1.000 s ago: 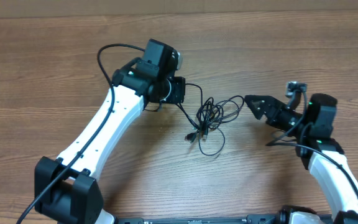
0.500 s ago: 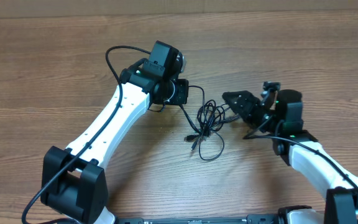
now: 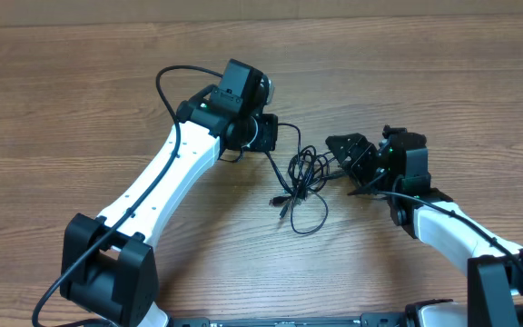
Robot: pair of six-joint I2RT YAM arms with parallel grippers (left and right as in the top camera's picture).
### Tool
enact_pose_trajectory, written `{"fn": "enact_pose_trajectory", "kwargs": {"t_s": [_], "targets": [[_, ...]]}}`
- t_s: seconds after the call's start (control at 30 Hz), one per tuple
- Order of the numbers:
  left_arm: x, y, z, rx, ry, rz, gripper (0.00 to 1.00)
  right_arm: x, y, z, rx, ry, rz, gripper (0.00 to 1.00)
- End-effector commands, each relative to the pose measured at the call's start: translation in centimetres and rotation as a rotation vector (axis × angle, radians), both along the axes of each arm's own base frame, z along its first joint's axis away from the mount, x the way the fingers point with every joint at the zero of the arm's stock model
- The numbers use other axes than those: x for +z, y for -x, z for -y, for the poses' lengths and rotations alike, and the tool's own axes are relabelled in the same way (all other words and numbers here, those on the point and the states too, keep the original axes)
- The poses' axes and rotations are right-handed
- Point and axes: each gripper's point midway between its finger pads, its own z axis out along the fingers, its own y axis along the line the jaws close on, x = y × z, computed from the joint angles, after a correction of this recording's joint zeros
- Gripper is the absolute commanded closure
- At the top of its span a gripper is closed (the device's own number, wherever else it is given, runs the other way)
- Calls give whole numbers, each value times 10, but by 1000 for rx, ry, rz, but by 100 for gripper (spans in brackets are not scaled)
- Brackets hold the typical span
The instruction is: Untangle cables
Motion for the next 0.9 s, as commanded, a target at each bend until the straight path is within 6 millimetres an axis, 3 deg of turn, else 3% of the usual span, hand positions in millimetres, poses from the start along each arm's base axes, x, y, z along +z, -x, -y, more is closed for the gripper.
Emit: {"fn": "enact_pose_trajectory", "kwargs": {"t_s": [0.0, 0.3, 0.5, 0.77, 0.87], "targets": [[-2, 0, 7, -31, 2, 11, 96, 2, -5, 2, -48, -19, -13, 21], [-2, 3, 14, -48, 4, 15, 96, 0, -5, -7, -78, -4, -18, 23], [-2, 7, 19, -62, 3, 13, 96, -1, -6, -13, -114, 38, -4, 42], [-2, 9, 22, -72, 9, 10, 96, -6, -7, -6, -153, 78, -8, 46], [-2, 9, 22, -72, 10, 11, 96, -12, -6, -6, -151, 83, -21, 55]]}}
